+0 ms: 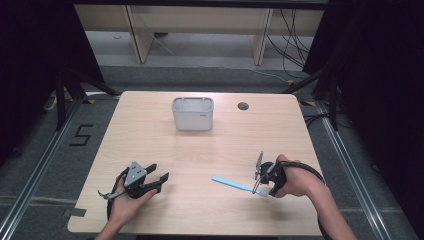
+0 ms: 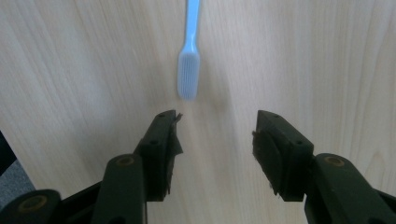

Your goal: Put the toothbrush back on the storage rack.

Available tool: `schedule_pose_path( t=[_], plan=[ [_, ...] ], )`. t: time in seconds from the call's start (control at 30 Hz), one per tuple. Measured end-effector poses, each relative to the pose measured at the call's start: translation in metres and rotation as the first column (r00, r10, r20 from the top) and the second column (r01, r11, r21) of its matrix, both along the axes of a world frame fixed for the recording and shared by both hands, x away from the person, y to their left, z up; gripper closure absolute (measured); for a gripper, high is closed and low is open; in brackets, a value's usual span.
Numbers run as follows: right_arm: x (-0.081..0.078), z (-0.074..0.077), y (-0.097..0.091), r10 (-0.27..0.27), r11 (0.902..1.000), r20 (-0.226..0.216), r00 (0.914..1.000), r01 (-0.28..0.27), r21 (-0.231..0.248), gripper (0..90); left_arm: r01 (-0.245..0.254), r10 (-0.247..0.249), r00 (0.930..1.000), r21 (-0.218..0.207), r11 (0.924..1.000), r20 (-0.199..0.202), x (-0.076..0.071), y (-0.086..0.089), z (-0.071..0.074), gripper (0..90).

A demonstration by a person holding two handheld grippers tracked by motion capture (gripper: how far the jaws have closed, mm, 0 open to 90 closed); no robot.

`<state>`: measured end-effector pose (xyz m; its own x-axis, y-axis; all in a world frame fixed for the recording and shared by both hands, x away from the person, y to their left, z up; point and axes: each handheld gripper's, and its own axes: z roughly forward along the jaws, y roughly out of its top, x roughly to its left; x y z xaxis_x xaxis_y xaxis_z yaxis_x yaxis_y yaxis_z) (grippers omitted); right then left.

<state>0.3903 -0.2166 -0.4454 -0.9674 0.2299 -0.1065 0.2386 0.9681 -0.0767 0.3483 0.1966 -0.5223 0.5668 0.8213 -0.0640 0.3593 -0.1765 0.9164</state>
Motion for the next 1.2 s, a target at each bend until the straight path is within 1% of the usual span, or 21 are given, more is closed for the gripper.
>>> schedule_pose_path(
  t=[0.03,0.1,0.33,0.4,0.43,0.47,0.5,0.67,0.73,0.83,0.87,0.9,0.93,0.97,1.0,1.03,1.07,1.1,1.13,1.17,1.2],
  plan=[
    [0.001,0.0,0.003,-0.001,0.9999,-0.004,1.0,0.001,0.01,51.7,0.0,0.0,1.0,-0.003,1.0,-0.001,0.0,0.0,0.0,39.2],
    [0.002,0.0,0.007,0.005,1.0,-0.002,1.0,-0.005,0.007,52.2,0.001,-0.001,1.0,-0.003,1.0,-0.002,0.0,0.0,0.0,39.1],
    [0.011,-0.001,0.032,0.042,0.999,-0.019,0.9989,-0.041,0.016,54.6,0.003,-0.003,1.0,-0.005,1.0,-0.008,0.0,0.0,0.0,39.1],
    [0.012,-0.001,0.034,0.048,0.9987,-0.015,0.9988,-0.047,0.018,54.7,0.003,-0.003,1.0,-0.005,1.0,-0.008,0.0,0.0,0.0,39.1],
    [0.013,-0.001,0.036,0.044,0.999,-0.023,0.9988,-0.044,0.011,54.8,0.004,-0.004,1.0,-0.005,1.0,-0.008,0.0,0.0,0.0,39.1],
    [0.015,-0.001,0.038,0.064,0.998,-0.022,0.9977,-0.063,0.007,54.9,0.004,-0.004,1.0,-0.005,1.0,-0.008,0.0,0.0,0.0,39.1],
    [0.016,-0.002,0.041,0.065,0.9975,-0.012,0.9978,-0.064,0.028,55.0,0.003,-0.003,1.0,-0.007,1.0,-0.008,0.0,0.0,0.0,39.1],
    [0.016,-0.002,0.045,0.049,0.9986,-0.021,0.9986,-0.049,0.02,55.1,0.004,-0.004,1.0,-0.006,1.0,-0.008,0.0,0.0,0.0,39.1],
    [0.018,-0.004,0.047,0.065,0.9975,-0.016,0.9977,-0.065,0.029,55.1,0.004,-0.004,1.0,-0.006,1.0,-0.008,0.0,0.0,0.0,39.1],
    [0.018,-0.003,0.05,0.062,0.9978,-0.016,0.9979,-0.062,0.022,55.0,-0.001,0.001,0.9999,0.001,1.0,-0.011,-0.001,-0.001,0.0,39.1],
    [0.019,-0.005,0.052,0.077,0.9965,-0.018,0.9969,-0.076,0.035,54.9,-0.001,0.001,0.9999,0.001,1.0,-0.01,-0.001,-0.001,0.0,39.1],
    [0.019,-0.005,0.052,0.077,0.9965,-0.018,0.9969,-0.076,0.035,54.9,-0.001,0.001,0.9999,0.001,1.0,-0.01,-0.001,-0.001,0.0,39.1],
    [0.019,-0.004,0.053,0.057,0.9981,-0.029,0.9979,-0.057,0.022,54.9,0.0,0.0,0.9999,0.0,1.0,-0.01,-0.001,-0.001,0.0,39.1],
    [0.019,-0.004,0.054,0.065,0.9976,-0.022,0.9976,-0.065,0.026,54.9,0.004,-0.004,1.0,-0.007,1.0,-0.007,0.0,-0.001,0.0,39.1],
    [0.022,-0.005,0.056,0.095,0.9951,-0.021,0.9952,-0.095,0.029,55.0,0.004,-0.004,1.0,-0.005,1.0,-0.007,0.0,0.0,0.0,39.1],
    [0.022,-0.005,0.056,0.095,0.9951,-0.021,0.9952,-0.095,0.029,55.0,0.003,-0.003,1.0,-0.005,1.0,-0.006,-0.001,0.0,0.0,39.1],
    [0.02,-0.005,0.058,0.072,0.997,-0.019,0.9972,-0.072,0.031,55.0,0.004,-0.004,1.0,-0.006,1.0,-0.006,-0.001,0.0,0.0,39.1],
    [0.022,-0.006,0.059,0.103,0.9943,-0.015,0.9946,-0.102,0.029,55.0,0.004,-0.004,1.0,-0.005,1.0,-0.006,-0.001,0.0,0.0,39.1],
    [0.02,-0.005,0.062,0.06,0.998,-0.027,0.9978,-0.059,0.021,55.0,0.004,-0.004,1.0,-0.006,1.0,-0.006,-0.001,0.0,0.0,39.1],
    [0.021,-0.006,0.065,0.073,0.9968,-0.03,0.9969,-0.072,0.033,55.1,0.004,-0.004,1.0,-0.006,1.0,-0.007,-0.001,0.0,0.0,39.1],
    [0.021,-0.006,0.067,0.071,0.9971,-0.032,0.997,-0.07,0.03,55.2,0.003,-0.003,1.0,-0.01,0.9999,-0.006,-0.001,-0.001,0.0,39.1]
  ],
)
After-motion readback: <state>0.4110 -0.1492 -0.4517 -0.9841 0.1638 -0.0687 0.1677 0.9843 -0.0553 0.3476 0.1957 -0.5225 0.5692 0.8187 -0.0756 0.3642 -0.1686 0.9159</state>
